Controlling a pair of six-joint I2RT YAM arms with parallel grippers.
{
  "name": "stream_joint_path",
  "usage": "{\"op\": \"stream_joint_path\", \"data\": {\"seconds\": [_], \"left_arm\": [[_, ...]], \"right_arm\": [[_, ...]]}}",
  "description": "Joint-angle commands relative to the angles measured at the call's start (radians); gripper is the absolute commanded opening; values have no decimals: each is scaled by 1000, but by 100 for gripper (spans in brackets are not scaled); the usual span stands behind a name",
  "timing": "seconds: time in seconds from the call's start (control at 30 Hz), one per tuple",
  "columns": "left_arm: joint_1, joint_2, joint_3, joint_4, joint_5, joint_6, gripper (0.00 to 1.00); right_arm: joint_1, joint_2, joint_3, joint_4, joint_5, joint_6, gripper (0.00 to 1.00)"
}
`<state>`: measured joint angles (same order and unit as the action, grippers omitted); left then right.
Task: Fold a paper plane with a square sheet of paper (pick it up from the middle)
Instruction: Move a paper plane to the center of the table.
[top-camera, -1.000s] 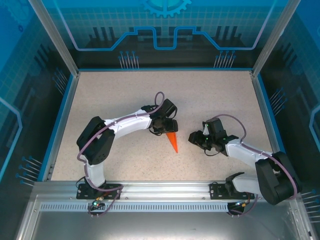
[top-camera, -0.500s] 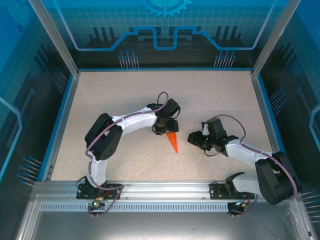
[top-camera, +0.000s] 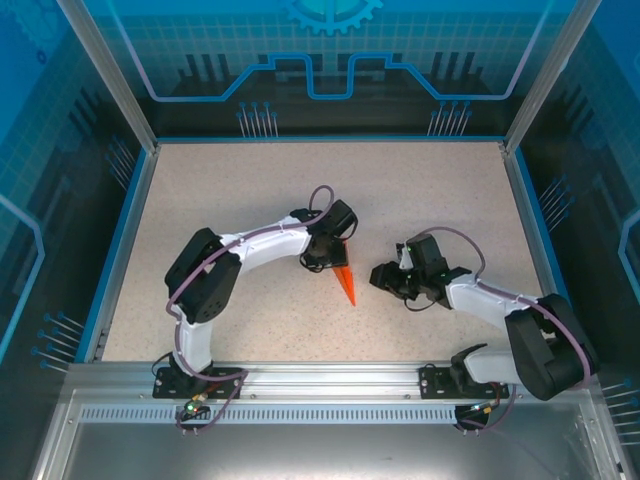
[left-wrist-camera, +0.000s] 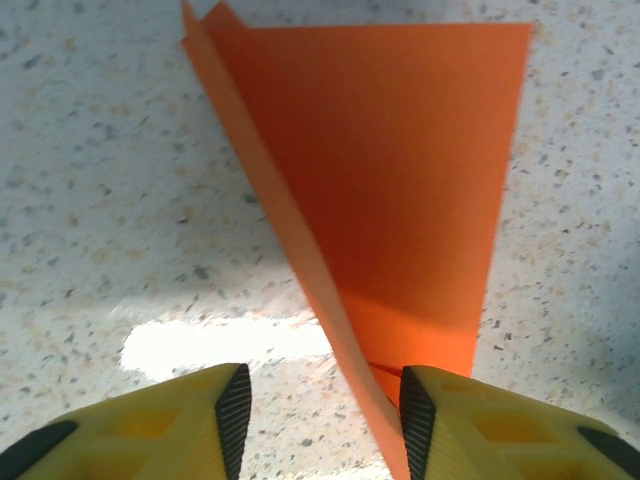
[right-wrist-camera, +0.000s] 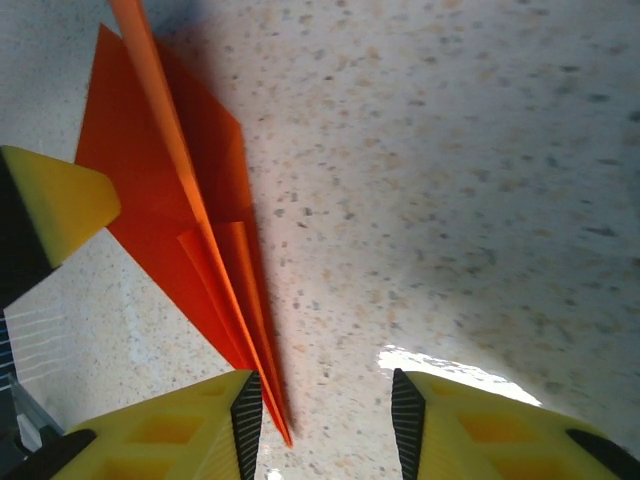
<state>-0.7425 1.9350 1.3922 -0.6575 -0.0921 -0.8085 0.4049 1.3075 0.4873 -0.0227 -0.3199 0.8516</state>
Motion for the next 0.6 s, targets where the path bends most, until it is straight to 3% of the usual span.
{"op": "stream_joint_path", "data": {"seconds": [0.0, 0.13, 0.57], "left_arm": [[0, -58, -42, 1, -28, -3, 42], [0, -81, -78, 25, -36, -1, 28], [-1, -107, -131, 69, -37, 17, 18]], "right_arm": [[35, 23, 43, 24, -21, -23, 42], [60, 61, 64, 42, -22, -28, 42], [115, 201, 151, 85, -40, -67, 45]]}}
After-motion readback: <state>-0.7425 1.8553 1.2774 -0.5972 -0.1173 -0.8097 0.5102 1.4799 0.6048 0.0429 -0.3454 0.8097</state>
